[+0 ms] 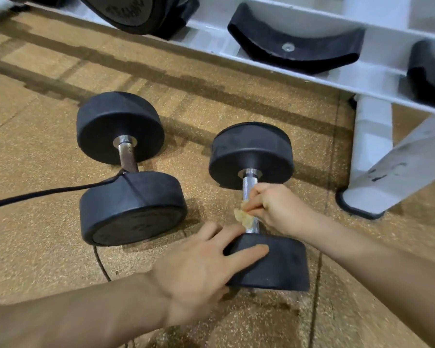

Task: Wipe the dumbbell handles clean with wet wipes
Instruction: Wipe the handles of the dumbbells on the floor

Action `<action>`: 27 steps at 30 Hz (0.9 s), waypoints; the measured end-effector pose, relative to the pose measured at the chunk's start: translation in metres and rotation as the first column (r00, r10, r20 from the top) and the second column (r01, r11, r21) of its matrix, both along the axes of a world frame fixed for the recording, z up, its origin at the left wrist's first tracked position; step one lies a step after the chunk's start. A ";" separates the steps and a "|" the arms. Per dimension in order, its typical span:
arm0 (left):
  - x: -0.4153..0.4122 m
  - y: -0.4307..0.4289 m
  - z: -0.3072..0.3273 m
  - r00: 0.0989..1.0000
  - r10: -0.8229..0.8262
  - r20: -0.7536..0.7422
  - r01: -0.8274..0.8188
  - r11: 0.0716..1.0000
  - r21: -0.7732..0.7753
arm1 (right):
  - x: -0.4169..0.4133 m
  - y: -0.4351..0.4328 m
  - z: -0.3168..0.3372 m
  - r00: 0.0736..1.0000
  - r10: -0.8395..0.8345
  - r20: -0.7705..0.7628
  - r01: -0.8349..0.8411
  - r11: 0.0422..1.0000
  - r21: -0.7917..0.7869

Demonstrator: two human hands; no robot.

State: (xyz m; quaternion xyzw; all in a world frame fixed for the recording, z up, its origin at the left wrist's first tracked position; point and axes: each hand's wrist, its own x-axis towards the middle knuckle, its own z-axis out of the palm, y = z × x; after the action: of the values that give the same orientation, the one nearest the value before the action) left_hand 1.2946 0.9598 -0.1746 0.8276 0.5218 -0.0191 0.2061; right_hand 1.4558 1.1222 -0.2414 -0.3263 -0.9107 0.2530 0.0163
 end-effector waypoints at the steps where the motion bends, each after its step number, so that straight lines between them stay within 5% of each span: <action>1: 0.005 0.002 -0.002 0.999 -0.030 -0.010 0.031 0.999 0.033 | -0.001 0.008 -0.003 0.998 -0.057 -0.026 0.058 0.998 0.031; 5: 0.026 0.010 -0.008 0.995 -0.092 0.049 0.085 0.988 0.128 | -0.006 0.030 -0.009 0.936 -0.350 -0.016 0.351 0.934 0.065; 9: 0.027 0.019 -0.006 0.977 -0.153 0.146 0.127 0.976 0.178 | 0.020 0.003 0.007 0.969 -0.205 0.140 0.221 0.969 -0.109; 15: 0.050 0.018 -0.006 0.995 -0.103 0.003 0.103 0.993 0.056 | 0.018 0.035 -0.003 0.922 -0.355 0.153 0.348 0.935 0.071; 20: 0.068 0.028 -0.012 0.969 -0.226 0.097 0.201 0.956 0.213 | 0.056 0.011 0.019 0.947 -0.089 0.308 0.113 0.992 -0.058; 23: 0.073 0.029 -0.021 0.960 -0.262 0.096 0.227 0.935 0.274 | 0.053 0.041 0.014 0.940 -0.297 0.166 0.292 0.955 0.052; 25: 0.086 0.031 -0.017 0.973 -0.155 0.171 0.126 0.978 0.166 | 0.056 0.052 0.008 0.899 -0.398 0.185 0.394 0.917 0.059; 27: 0.097 0.034 -0.016 0.946 -0.047 0.319 0.039 0.999 0.033 | 0.071 0.042 0.009 0.900 -0.331 0.283 0.343 0.939 0.008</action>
State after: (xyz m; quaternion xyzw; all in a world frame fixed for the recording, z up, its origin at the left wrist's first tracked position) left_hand 1.3919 0.9933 -0.1907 0.8335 0.4635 0.1177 0.2768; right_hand 1.5266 1.1643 -0.2328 -0.5114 -0.8280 0.2168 -0.0763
